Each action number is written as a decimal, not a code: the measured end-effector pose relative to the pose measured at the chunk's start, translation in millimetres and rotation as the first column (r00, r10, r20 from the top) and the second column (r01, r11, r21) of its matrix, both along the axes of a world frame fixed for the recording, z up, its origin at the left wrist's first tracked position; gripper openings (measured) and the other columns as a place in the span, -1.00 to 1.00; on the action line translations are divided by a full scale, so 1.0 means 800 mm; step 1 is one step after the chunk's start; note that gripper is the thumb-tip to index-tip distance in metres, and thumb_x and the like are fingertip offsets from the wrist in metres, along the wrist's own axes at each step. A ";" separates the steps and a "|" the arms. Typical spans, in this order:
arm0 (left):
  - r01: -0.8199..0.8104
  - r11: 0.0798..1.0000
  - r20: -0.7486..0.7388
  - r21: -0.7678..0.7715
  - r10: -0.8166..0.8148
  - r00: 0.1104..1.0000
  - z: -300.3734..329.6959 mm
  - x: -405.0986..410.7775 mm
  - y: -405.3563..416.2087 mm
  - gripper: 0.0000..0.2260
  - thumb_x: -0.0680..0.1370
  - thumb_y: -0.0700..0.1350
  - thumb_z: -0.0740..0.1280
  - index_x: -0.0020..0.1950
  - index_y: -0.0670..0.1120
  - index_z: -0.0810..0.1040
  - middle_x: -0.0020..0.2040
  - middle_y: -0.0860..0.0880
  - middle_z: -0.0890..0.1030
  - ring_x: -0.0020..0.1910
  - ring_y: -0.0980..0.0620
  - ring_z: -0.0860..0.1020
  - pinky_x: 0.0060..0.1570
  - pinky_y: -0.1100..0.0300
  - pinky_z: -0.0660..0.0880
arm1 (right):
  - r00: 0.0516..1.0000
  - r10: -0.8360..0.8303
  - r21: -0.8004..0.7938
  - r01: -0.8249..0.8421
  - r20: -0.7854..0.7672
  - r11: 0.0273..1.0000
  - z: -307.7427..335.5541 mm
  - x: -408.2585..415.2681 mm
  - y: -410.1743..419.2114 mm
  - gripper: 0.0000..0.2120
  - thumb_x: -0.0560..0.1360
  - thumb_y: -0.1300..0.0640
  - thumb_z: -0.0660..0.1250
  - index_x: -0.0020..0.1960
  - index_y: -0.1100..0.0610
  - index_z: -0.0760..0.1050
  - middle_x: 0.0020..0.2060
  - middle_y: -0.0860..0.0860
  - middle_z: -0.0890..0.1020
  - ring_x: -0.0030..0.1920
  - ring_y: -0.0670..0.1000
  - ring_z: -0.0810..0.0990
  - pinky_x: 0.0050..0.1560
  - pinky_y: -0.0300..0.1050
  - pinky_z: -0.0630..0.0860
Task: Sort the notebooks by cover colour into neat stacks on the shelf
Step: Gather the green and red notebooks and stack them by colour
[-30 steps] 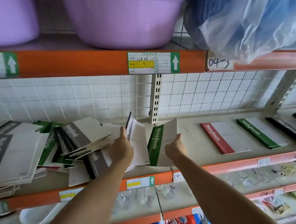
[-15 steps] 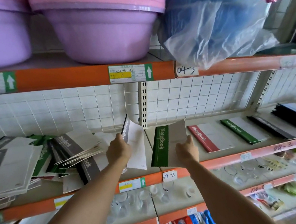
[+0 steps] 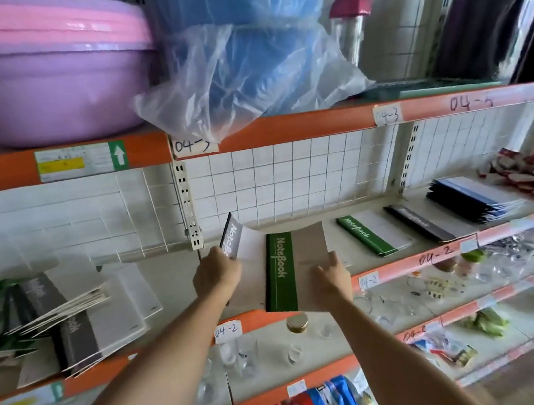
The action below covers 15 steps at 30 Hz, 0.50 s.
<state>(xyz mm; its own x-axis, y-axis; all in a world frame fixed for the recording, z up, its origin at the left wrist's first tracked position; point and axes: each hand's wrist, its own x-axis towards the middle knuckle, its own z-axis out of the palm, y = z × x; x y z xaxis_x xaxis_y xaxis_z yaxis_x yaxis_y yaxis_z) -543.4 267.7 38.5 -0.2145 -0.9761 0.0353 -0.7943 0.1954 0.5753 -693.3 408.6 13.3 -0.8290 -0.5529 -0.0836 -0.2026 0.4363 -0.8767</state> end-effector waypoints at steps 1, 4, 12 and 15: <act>0.006 1.000 0.006 -0.014 -0.006 1.000 0.000 -0.013 0.009 -0.72 0.55 -0.07 0.23 0.22 -0.12 0.50 0.15 -0.19 0.60 0.15 -0.22 0.57 -0.01 0.07 0.42 | 1.000 0.005 0.006 -0.005 -0.002 1.000 0.001 -0.013 0.010 -0.73 0.50 0.24 0.23 0.19 0.15 0.36 -0.04 0.15 0.58 -0.12 0.13 0.48 -0.15 -0.13 0.34; 0.017 0.999 0.046 -0.048 -0.015 0.999 -0.003 -0.054 0.035 -0.72 0.61 -0.02 0.17 0.21 -0.13 0.51 0.15 -0.19 0.61 0.15 -0.22 0.57 0.01 0.06 0.44 | 1.000 0.013 0.007 -0.013 -0.013 1.000 -0.001 -0.053 0.041 -0.71 0.49 0.24 0.23 0.20 0.16 0.36 -0.04 0.17 0.58 -0.11 0.14 0.48 -0.13 -0.10 0.36; 0.081 0.992 0.091 -0.093 -0.072 0.993 -0.024 -0.169 0.112 -0.66 0.66 0.05 0.11 0.18 -0.13 0.55 0.10 -0.18 0.63 0.07 -0.21 0.59 -0.04 0.06 0.46 | 1.000 -0.015 -0.029 0.015 0.008 0.999 -0.007 -0.160 0.115 -0.60 0.41 0.27 0.23 0.23 0.07 0.38 -0.07 0.09 0.60 -0.09 0.17 0.57 -0.10 -0.03 0.52; 0.098 0.992 0.100 -0.083 -0.089 0.991 -0.031 -0.201 0.134 -0.68 0.66 0.05 0.12 0.18 -0.12 0.54 0.10 -0.19 0.63 0.07 -0.21 0.60 -0.02 0.06 0.48 | 0.999 -0.041 -0.022 0.042 0.032 0.999 -0.017 -0.194 0.131 -0.61 0.39 0.26 0.23 0.18 0.01 0.37 -0.11 0.05 0.59 -0.10 0.16 0.59 -0.02 0.10 0.60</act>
